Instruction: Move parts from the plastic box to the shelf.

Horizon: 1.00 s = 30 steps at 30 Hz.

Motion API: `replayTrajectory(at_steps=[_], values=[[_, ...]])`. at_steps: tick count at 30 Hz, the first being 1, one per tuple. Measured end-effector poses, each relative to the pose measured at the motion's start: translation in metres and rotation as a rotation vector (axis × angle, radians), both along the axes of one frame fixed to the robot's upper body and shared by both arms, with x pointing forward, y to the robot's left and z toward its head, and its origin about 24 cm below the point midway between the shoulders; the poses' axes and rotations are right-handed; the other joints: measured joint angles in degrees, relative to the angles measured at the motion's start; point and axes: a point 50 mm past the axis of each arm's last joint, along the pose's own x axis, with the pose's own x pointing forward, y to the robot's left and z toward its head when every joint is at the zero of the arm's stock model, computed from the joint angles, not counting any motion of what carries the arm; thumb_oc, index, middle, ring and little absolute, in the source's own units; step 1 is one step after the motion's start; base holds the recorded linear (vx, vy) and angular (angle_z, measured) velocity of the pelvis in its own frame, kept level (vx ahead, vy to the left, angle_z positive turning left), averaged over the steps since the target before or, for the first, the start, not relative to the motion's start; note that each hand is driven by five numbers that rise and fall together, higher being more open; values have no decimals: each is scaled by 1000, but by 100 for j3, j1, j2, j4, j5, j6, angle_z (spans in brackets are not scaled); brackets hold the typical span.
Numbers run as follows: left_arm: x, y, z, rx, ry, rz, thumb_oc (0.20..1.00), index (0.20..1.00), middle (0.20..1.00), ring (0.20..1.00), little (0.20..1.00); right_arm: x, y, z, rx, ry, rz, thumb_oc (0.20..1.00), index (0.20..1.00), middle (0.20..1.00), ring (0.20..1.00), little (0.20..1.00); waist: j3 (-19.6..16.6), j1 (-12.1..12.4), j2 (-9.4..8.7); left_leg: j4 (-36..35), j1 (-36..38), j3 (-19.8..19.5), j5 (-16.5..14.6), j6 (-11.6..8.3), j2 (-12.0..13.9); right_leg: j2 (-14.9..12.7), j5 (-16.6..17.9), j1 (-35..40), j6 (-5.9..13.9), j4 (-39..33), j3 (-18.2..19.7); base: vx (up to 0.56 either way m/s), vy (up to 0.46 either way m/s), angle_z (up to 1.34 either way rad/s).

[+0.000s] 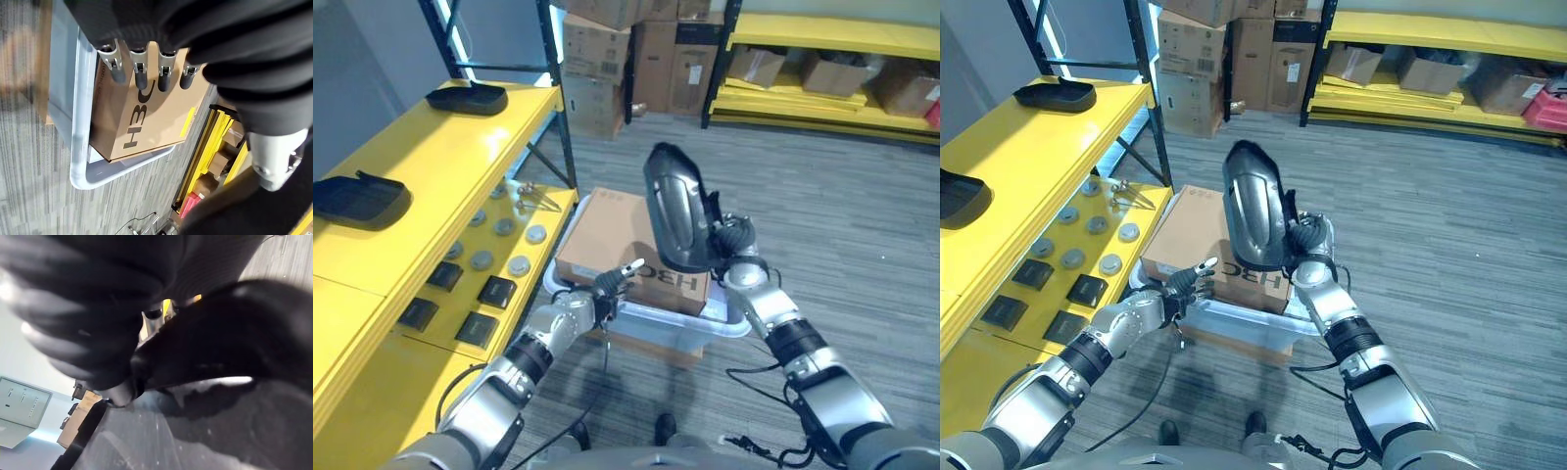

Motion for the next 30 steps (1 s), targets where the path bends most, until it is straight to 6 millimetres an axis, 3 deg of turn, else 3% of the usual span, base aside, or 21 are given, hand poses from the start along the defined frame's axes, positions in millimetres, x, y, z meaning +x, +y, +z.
replayTrajectory(at_steps=[15, 30], values=[[4, -4, 13, -59, -36, 29, 1000, 1000, 1000, 1000, 1000, -6, 35, -27, 8, 113, 126, 200, 200, 200, 200, 200, -69, 26, -24, 1, 87, 24, -19, -3, -6, -5, 6, 82, 6, -24, 18, 24, 4, -1], [4, -5, 13, -49, -49, 27, 1000, 1000, 1000, 1000, 1000, -8, 44, -33, -6, 151, 196, 200, 200, 200, 200, 200, -88, 101, 8, 12, 90, 14, -17, -4, -6, -4, 17, 94, -9, -26, 10, 0, 0, 0]])
